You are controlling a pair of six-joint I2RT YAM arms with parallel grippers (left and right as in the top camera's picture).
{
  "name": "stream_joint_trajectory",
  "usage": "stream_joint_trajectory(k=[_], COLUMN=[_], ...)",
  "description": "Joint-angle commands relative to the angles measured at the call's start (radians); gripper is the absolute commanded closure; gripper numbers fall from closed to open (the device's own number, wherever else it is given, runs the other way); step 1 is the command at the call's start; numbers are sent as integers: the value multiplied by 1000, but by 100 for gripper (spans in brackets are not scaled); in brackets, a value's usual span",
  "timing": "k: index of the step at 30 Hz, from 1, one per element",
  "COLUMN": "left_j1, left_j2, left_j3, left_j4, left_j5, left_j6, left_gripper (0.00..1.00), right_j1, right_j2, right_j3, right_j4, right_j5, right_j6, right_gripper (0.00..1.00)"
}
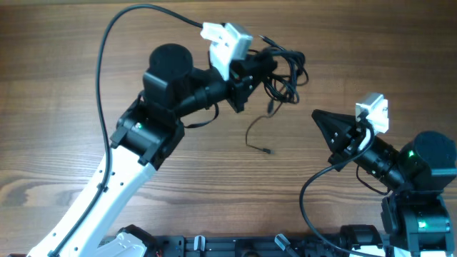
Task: Untangle cables
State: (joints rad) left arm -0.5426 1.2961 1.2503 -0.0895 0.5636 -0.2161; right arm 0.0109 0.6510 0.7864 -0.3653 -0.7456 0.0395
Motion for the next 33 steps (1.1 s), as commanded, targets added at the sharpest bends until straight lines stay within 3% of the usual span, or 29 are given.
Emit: stream_joint_trajectory(k=[1, 2, 5, 14, 19, 23, 25, 27, 28, 33], left_j1=[28, 28, 28, 28, -2, -39, -39, -39, -39, -39], left_j2=[-28, -28, -28, -26, -24, -23, -23, -23, -23, -23], left_j3=[11, 11, 10, 10, 10, 10, 10, 10, 10, 10], left_j4=[-11, -26, -50, -50, -49, -32, -31, -30, -27, -26], left_j5=[-4, -4, 63, 308, 308, 307, 307, 307, 306, 261], left_j6=[-62, -62, -58, 7, 8, 7, 6, 6, 6, 6], left_gripper=[96, 96, 96, 96, 96, 96, 96, 96, 96, 96], right_j1=[3, 3, 3, 3, 3, 3, 3, 3, 3, 3], right_j2=[-4, -4, -4, -4, -4, -4, -4, -3, -2, -2], right_j3=[6, 6, 6, 6, 6, 6, 6, 6, 6, 6], right_j4=[8, 30, 98, 260, 287, 296, 304, 304, 304, 301], right_j5=[50, 50, 46, 42, -70, -95, -117, -129, -129, -193], right_j6=[7, 41, 47, 40, 42, 42, 42, 42, 43, 43], right_gripper=[95, 42, 9, 8, 11, 25, 41, 84, 96, 96])
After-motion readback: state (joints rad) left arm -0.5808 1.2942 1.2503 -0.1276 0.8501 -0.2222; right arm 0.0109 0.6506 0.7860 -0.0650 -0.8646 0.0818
